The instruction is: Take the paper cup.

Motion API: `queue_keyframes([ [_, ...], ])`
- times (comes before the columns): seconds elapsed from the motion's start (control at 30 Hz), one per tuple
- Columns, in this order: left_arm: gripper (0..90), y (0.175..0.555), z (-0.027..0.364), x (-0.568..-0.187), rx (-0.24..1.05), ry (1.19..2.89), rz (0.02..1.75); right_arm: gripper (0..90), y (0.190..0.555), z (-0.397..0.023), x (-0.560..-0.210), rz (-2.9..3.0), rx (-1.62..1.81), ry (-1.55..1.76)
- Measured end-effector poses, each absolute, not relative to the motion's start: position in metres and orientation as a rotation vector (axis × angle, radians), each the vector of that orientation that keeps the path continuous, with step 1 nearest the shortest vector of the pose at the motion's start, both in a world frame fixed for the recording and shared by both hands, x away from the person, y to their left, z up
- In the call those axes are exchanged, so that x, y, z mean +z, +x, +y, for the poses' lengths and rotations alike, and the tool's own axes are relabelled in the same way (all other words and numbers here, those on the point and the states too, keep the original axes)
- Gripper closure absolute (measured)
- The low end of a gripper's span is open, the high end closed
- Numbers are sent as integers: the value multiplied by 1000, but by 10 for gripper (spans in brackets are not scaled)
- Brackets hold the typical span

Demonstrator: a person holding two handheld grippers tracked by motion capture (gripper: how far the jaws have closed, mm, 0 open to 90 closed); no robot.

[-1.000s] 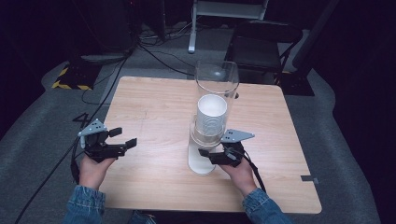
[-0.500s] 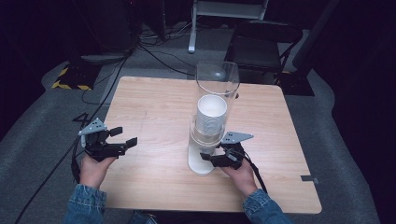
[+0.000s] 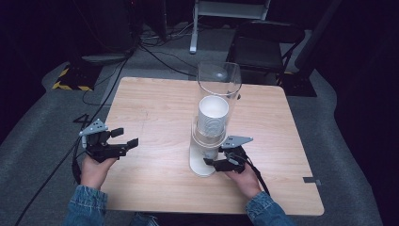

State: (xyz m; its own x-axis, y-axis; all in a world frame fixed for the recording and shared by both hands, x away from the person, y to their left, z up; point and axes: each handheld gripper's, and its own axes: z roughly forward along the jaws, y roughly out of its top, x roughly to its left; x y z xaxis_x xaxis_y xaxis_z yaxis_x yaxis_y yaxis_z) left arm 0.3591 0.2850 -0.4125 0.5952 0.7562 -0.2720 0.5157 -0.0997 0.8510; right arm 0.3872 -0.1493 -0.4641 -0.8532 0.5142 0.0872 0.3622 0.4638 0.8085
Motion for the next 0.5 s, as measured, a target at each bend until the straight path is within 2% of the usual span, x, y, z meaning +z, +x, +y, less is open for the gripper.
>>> queue_keyframes([
  [0.5, 149, 367, 280, -413, 269, 1763, 1037, 362, 384, -159, -470, 2574, 1270, 799],
])
